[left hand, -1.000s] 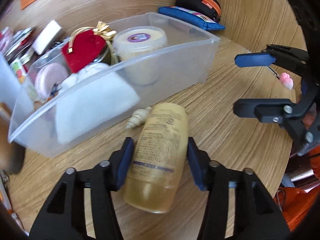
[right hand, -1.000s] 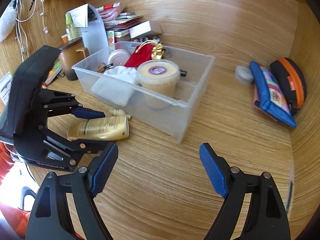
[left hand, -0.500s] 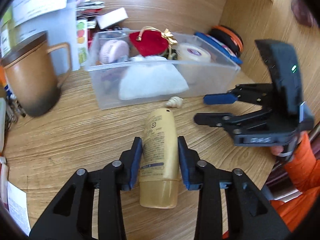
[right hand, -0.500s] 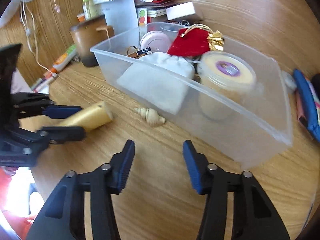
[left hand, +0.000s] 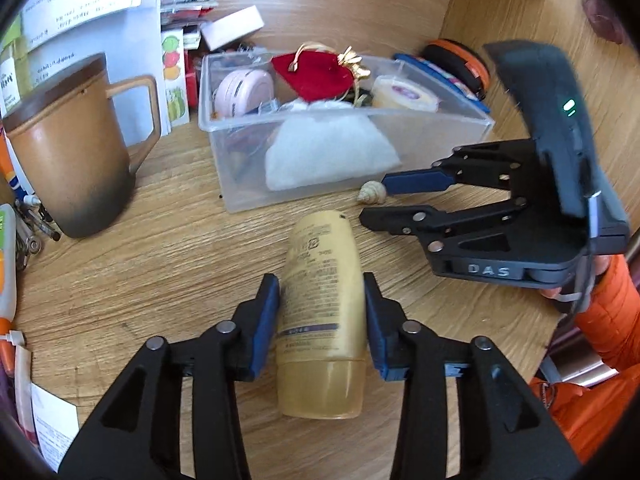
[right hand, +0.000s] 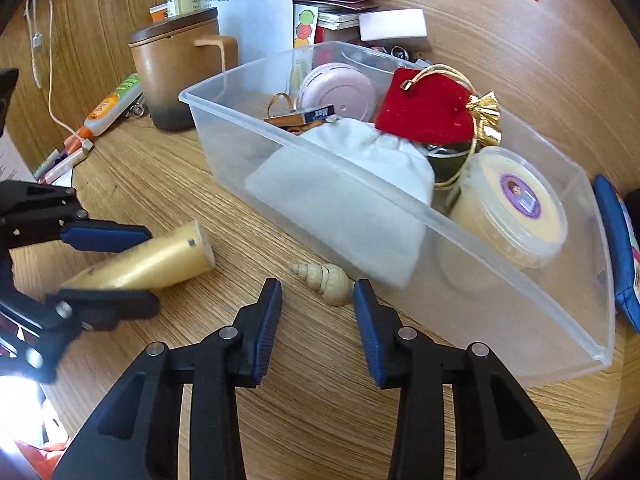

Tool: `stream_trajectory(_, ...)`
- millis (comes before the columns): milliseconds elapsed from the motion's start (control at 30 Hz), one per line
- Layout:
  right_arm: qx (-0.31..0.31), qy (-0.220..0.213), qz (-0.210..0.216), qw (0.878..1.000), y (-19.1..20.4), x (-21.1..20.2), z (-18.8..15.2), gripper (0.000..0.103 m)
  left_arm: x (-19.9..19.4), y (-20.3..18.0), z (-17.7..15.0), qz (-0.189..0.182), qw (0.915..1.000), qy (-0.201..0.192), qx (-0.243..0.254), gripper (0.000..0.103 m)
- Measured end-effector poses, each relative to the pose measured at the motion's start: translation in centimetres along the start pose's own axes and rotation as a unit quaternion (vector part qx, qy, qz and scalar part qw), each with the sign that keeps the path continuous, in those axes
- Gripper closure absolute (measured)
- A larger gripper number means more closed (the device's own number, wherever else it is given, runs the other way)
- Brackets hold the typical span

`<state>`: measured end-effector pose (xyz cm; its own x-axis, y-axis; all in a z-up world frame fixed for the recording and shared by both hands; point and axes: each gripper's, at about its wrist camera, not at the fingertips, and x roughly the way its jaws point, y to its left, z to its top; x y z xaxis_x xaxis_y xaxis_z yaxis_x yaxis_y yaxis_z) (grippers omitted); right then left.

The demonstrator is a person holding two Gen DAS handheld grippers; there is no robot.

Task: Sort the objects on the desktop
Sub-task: 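Grasp the spiral shell with the right tool while the left lifts the bottle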

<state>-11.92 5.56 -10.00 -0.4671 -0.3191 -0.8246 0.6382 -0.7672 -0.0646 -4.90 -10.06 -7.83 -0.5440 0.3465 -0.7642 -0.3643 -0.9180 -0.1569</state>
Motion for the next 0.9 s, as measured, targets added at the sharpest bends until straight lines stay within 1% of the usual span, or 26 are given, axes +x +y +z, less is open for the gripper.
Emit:
stream_trajectory(133, 0.022, 0.006, 0.005, 1.0, 0.3, 0.5, 0.7, 0.069, 0.2, 0.4, 0.3, 0.005, 1.0, 0.004, 0.004, 0.059)
stream_trajectory(267, 0.037, 0.002, -0.007, 0.999, 0.7, 0.8, 1.1, 0.069, 0.4, 0.2, 0.3, 0.013, 0.9998, 0.004, 0.015, 0.059)
stream_trajectory(400, 0.033, -0.008, -0.015, 0.999, 1.1, 0.8, 1.2, 0.074, 0.5, -0.9, 0.0, 0.04, 0.9987, 0.003, 0.033, 0.058)
stream_trajectory(433, 0.03, -0.008, -0.019, 0.999, 1.0, 1.0, 1.4, 0.074, 0.6, -1.0, 0.0, 0.044, 0.9985, 0.003, 0.031, 0.058)
stream_trajectory(533, 0.019, -0.012, -0.034, 0.999, 1.3, 0.7, 1.1, 0.074, 0.5, -0.9, 0.0, 0.036, 0.9992, 0.001, 0.019, 0.059)
stream_trajectory(633, 0.011, -0.019, -0.039, 0.999, 1.3, -0.1, 0.4, 0.074, 0.3, -0.9, -0.1, 0.028, 0.9996, -0.002, 0.008, 0.059)
stream_trajectory(733, 0.014, -0.027, -0.028, 0.999, 0.6, -1.1, 0.0, 0.074, -0.1, -1.1, 0.0, 0.024, 0.9996, -0.011, -0.003, 0.063)
stream_trajectory(800, 0.015, -0.035, -0.03, 0.999, 0.5, -1.8, -0.1, 0.074, -0.3, -1.3, 0.1, 0.021, 0.9996, -0.016, -0.009, 0.065)
stream_trajectory(900, 0.014, -0.044, -0.02, 0.999, 0.2, -3.0, -0.4, 0.074, -0.8, -1.8, 0.4, 0.013, 0.9996, -0.02, -0.013, 0.071)
